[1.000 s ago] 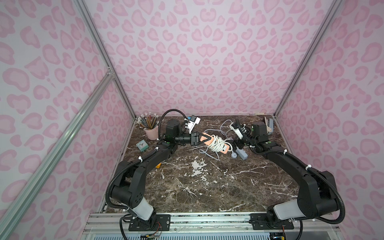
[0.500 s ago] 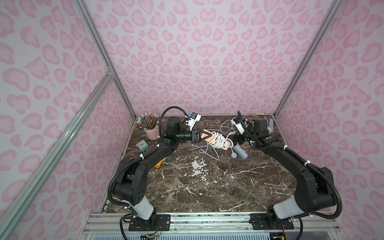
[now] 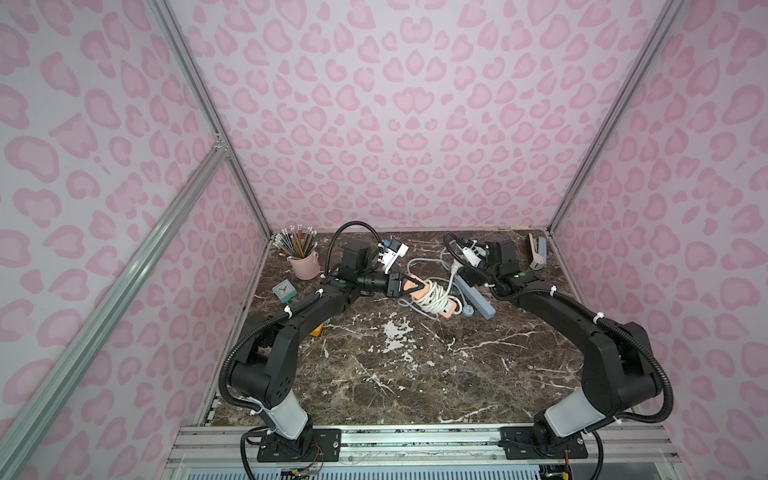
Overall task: Wrap the cord around the power strip
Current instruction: Wrap the power cord around the power strip, then place the power strip at the center of the board.
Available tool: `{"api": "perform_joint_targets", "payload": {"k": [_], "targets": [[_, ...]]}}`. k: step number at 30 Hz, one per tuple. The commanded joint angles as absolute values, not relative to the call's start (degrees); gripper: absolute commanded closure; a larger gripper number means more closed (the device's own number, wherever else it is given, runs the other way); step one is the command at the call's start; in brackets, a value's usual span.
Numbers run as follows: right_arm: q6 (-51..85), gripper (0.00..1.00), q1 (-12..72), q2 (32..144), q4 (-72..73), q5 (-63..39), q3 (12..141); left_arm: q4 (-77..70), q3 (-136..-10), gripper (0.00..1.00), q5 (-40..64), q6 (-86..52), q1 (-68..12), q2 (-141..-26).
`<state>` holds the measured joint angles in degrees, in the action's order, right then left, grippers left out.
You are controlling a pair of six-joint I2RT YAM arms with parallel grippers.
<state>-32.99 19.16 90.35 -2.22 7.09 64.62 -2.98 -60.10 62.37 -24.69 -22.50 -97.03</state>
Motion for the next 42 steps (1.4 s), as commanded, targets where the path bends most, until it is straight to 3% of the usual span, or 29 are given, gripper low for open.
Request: {"api": "perform_joint_targets", "payload": {"k": [1,7,13,23,32,42], "targets": [[-39.1,0.05,21.9,91.7,1.9,7.0,64.1,-14.8,-58.6,0.97,66.6,-29.4,-22.7,-95.3],[-40.0,0.05,23.4,95.9,-1.0,2.1,66.6,-36.0,-53.8,0.97,69.3,-44.0,-22.9,-94.3],[-39.2,0.06,23.5,96.1,-4.1,0.2,65.6,-38.4,-53.3,0.97,66.5,-45.5,-21.0,-94.5],[-27.4,0.05,20.3,92.0,-6.2,-3.6,63.7,-65.2,-48.5,0.97,61.3,-65.4,-18.7,-98.7],[-10.6,0.05,15.8,92.9,-10.8,-8.9,68.6,-61.3,-46.2,0.97,53.8,-62.2,-17.3,-97.2],[9.1,0.11,12.6,93.6,-10.7,-13.1,68.7,-69.7,-41.5,0.97,45.5,-67.4,-15.7,-96.7]]}}
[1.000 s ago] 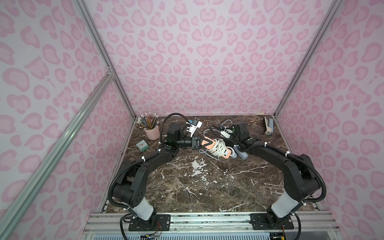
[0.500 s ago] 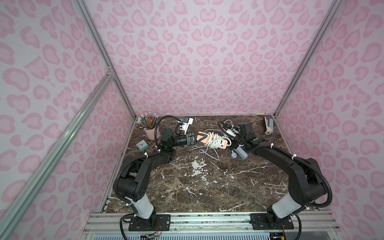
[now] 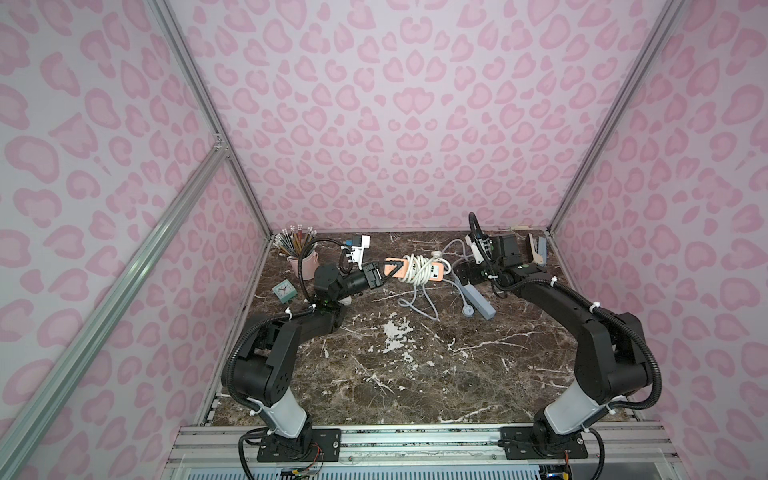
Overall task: Wrap the cord around the power strip
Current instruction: Place the power strip at the center of the board.
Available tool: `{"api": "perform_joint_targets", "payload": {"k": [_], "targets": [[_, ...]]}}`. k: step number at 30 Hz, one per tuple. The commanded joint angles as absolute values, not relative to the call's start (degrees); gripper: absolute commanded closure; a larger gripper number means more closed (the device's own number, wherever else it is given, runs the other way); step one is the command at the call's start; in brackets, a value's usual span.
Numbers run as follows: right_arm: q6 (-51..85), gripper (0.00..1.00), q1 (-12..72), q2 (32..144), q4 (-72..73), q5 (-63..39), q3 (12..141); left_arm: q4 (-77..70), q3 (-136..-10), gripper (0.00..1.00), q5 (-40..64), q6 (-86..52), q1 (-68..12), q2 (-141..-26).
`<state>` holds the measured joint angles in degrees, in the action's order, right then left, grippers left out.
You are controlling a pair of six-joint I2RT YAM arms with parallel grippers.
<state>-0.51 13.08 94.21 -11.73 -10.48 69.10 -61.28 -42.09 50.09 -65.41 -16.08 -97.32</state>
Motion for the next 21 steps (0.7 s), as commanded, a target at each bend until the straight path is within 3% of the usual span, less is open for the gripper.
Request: {"api": "perform_joint_targets", "payload": {"k": [1,9,14,21], "targets": [[11.6,0.11,12.6,93.2,-10.0,-14.1,68.0,-70.6,-41.2,0.97,45.2,-68.1,-15.7,-97.0],[34.1,0.12,14.7,87.0,-3.9,-14.6,60.0,-75.2,-39.0,0.97,41.6,-69.4,-15.7,-97.6],[48.2,0.09,23.6,79.1,2.1,-8.5,54.9,-76.0,-36.3,0.97,36.9,-67.1,-15.7,-97.1],[60.9,0.08,33.6,76.4,4.4,-0.2,56.9,-83.0,-33.7,0.97,32.6,-69.3,-15.8,-99.0]]}}
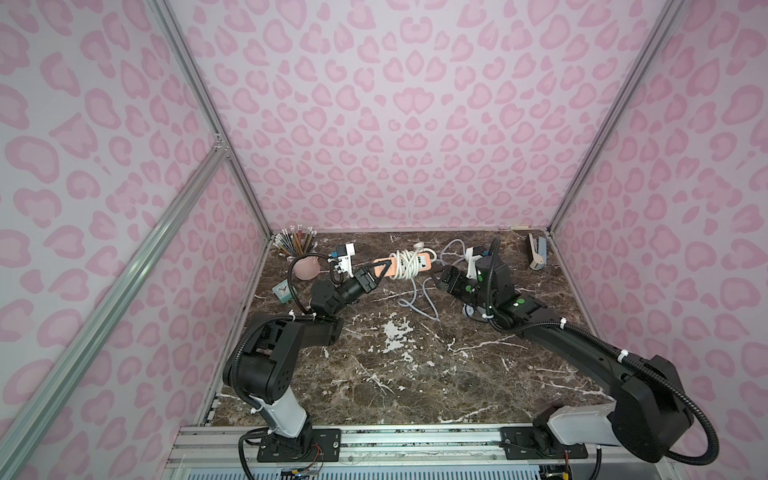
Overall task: Wrap the cord around the power strip
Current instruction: Place the power strip at the center of the board.
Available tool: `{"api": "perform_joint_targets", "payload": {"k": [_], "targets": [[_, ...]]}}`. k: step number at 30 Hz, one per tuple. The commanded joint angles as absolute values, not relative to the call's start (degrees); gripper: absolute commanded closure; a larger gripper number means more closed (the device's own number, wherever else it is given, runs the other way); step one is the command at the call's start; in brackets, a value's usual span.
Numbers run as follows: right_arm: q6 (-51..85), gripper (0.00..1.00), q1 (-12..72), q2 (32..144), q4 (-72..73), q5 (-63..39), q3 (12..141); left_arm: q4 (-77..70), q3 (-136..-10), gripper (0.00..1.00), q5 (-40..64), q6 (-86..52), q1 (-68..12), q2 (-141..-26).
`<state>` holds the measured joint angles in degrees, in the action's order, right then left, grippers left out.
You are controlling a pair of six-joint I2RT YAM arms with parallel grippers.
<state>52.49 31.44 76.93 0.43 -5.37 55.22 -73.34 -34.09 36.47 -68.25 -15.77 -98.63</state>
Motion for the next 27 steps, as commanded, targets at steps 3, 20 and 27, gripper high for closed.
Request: {"api": "perform_joint_targets", "payload": {"k": [3,20,27], "targets": [[64.8,0.08,36.8,78.0,3.1,2.6,60.4,-83.9,-33.3,0.97,31.5,-68.8,-16.3,-99.1],[75.1,0.08,40.9,91.3,-1.9,8.4,71.8,-90.4,-29.6,0.97,27.8,-68.3,-21.2,-101.3],[78.4,0.16,40.7,94.1,-1.1,11.2,72.1,-88.1,-27.8,0.97,26.6,-64.5,-22.4,-98.9]]}}
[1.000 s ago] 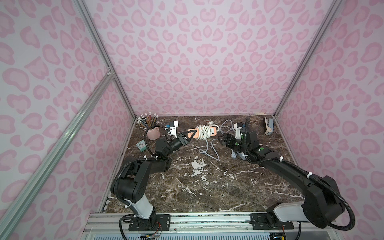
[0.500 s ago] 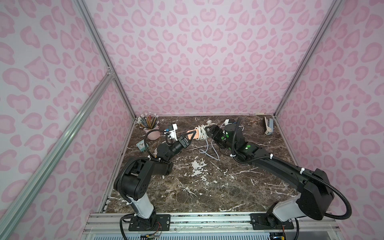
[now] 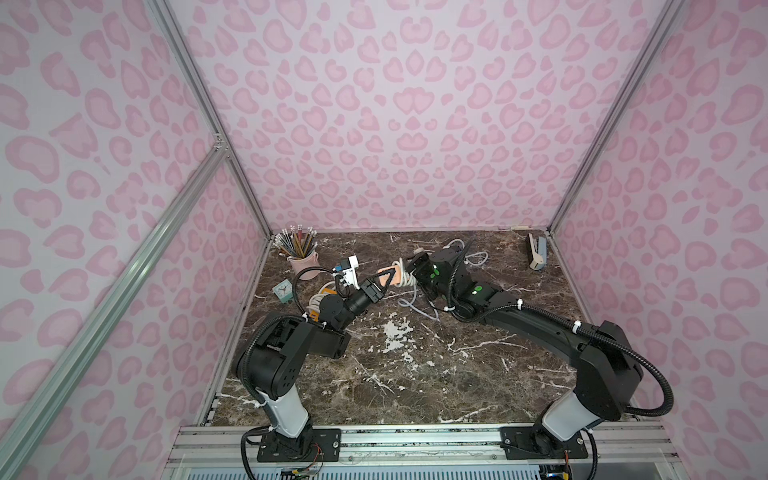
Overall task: Wrap the cord around the power strip
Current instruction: Place the power strip at the center of the board.
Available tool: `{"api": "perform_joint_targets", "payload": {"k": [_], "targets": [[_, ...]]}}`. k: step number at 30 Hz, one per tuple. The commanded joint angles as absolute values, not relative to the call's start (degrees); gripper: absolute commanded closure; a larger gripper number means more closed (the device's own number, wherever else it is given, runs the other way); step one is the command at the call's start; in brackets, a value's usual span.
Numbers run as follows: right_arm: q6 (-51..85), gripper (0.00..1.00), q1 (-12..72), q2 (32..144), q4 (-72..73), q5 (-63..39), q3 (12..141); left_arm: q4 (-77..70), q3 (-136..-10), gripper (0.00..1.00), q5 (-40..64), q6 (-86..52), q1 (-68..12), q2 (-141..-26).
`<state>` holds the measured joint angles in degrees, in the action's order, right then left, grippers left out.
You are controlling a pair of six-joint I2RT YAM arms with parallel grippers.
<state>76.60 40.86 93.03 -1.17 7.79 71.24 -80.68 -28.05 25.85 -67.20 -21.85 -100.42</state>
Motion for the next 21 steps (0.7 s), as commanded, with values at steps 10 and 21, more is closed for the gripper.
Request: {"api": "perform_joint_targets", "payload": {"k": [10,21], "targets": [[79.2,0.29,39.6,96.7,0.8,11.6,72.3,-83.1,-27.0,0.97,26.1,-60.2,-23.4,-95.0],[82.8,0.17,38.7,94.8,1.0,14.7,70.3,-78.7,-27.7,0.97,25.8,-56.2,-24.0,-92.4]]}}
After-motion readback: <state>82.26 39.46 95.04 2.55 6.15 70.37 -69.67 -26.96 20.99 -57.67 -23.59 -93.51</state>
